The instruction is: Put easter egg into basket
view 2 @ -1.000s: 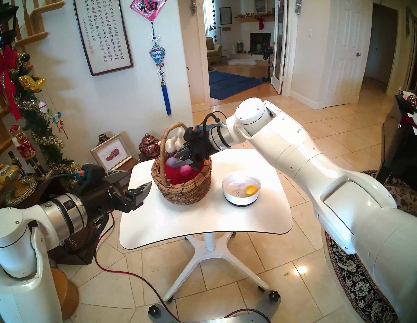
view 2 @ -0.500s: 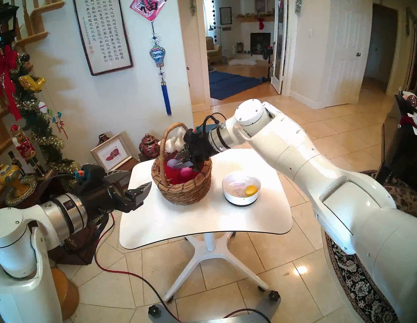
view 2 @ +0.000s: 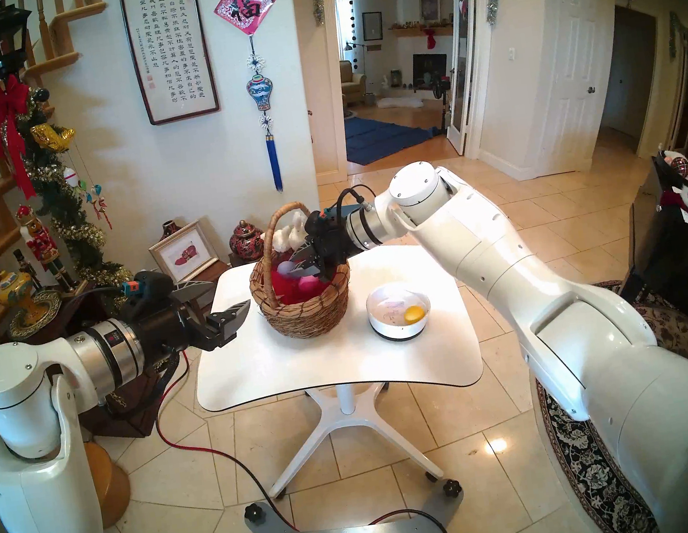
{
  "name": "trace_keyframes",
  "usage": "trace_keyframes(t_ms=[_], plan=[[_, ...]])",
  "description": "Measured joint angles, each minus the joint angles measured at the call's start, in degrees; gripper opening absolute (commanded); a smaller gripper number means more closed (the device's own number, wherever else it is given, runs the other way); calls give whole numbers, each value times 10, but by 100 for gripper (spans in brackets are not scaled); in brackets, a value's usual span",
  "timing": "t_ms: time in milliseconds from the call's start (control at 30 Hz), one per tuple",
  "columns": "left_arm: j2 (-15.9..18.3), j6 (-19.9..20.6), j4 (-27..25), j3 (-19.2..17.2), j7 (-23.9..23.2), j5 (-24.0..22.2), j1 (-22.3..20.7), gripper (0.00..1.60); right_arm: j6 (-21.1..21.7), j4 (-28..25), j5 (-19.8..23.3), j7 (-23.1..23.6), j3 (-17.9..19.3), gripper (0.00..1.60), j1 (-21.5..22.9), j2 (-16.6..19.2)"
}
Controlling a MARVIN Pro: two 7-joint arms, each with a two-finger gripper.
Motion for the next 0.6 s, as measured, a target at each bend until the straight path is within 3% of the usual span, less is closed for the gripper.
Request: trace_keyframes(t_ms=[67,167,267,600], plan=[[0,0,0,0,0,0,0,160,1,-2,1,0,0,106,-1,1],[0,0,0,0,0,0,0,160,2,-4,2,-1,0,134,-1,3],[0,0,0,0,0,0,0,160,3,-5,3,-2,1,144,-2,4],[0,0,0,0,0,0,0,160,5,-12,7,-4,2,142,-5,8]])
